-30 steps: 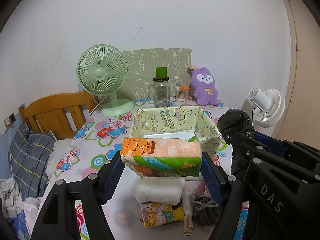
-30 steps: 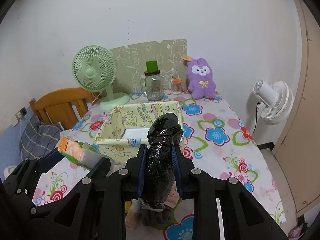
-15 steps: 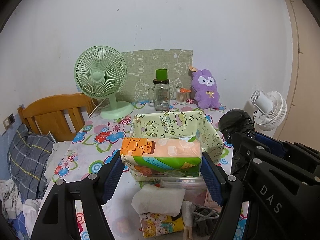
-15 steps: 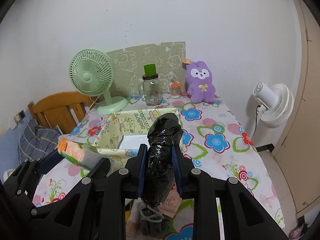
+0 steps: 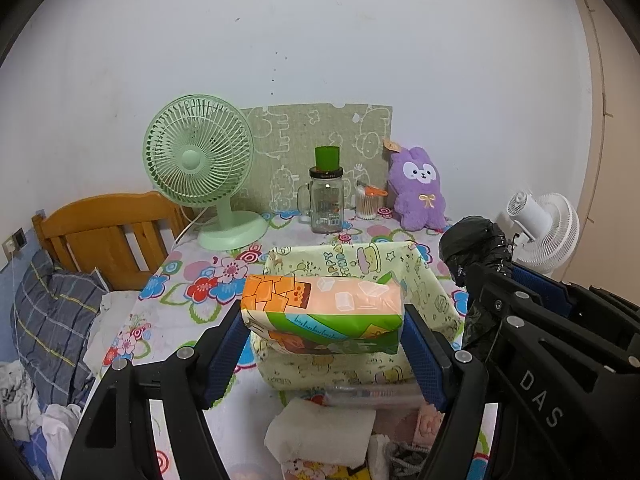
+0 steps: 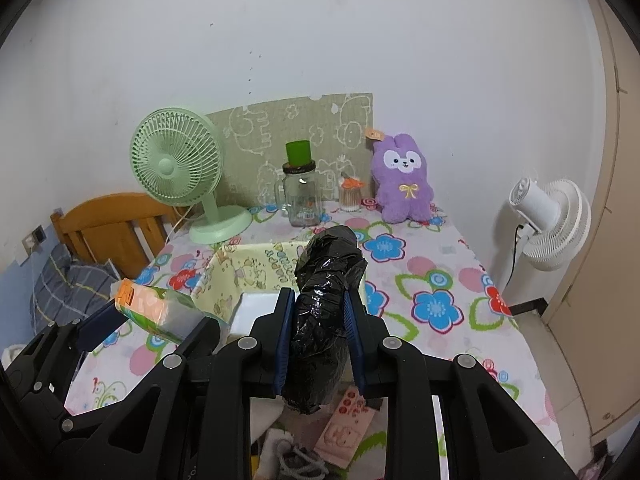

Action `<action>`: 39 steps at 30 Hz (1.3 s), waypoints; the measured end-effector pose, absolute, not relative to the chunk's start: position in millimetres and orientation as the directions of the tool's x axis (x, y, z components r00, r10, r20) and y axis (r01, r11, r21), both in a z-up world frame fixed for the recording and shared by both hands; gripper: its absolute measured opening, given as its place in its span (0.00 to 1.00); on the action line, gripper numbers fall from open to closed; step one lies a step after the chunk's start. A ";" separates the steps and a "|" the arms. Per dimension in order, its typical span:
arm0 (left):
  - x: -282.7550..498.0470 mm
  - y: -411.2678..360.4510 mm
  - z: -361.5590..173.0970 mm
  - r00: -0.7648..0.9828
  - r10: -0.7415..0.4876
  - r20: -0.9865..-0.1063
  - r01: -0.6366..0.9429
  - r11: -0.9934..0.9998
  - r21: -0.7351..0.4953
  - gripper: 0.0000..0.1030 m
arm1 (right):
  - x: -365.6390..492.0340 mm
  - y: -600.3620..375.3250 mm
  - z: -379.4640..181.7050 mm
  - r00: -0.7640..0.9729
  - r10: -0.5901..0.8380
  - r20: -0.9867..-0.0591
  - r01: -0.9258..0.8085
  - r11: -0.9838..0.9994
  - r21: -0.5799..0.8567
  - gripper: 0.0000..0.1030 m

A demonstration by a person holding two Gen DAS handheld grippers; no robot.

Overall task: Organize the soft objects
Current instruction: 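Lift tissue pack with left gripper while right gripper carries black item over box, then lower both items into the fabric box and open both grippers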

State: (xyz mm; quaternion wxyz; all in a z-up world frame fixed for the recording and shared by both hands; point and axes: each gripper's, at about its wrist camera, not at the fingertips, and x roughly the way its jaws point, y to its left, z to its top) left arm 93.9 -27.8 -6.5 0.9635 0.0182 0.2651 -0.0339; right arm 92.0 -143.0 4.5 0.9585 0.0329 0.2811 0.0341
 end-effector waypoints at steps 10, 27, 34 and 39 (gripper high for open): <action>115.9 -30.8 -3.5 0.861 -0.057 -0.505 0.082 0.996 0.027 0.74 | 112.1 -145.2 6.5 0.848 0.070 -0.526 -0.033 0.996 0.080 0.27; 156.8 -29.9 -6.2 0.861 -0.051 -0.506 0.068 0.998 0.015 0.74 | 154.5 -144.4 5.5 0.853 0.068 -0.517 -0.036 0.997 0.071 0.27; 178.4 -34.7 -16.4 0.845 -0.061 -0.531 0.086 0.996 0.023 0.76 | 174.9 -147.0 -1.9 0.844 0.050 -0.533 -0.019 0.998 0.064 0.27; 192.1 -36.7 -28.1 0.826 -0.071 -0.559 0.102 0.994 0.025 0.76 | 193.0 -150.9 -15.0 0.825 0.058 -0.562 -0.019 0.997 0.075 0.27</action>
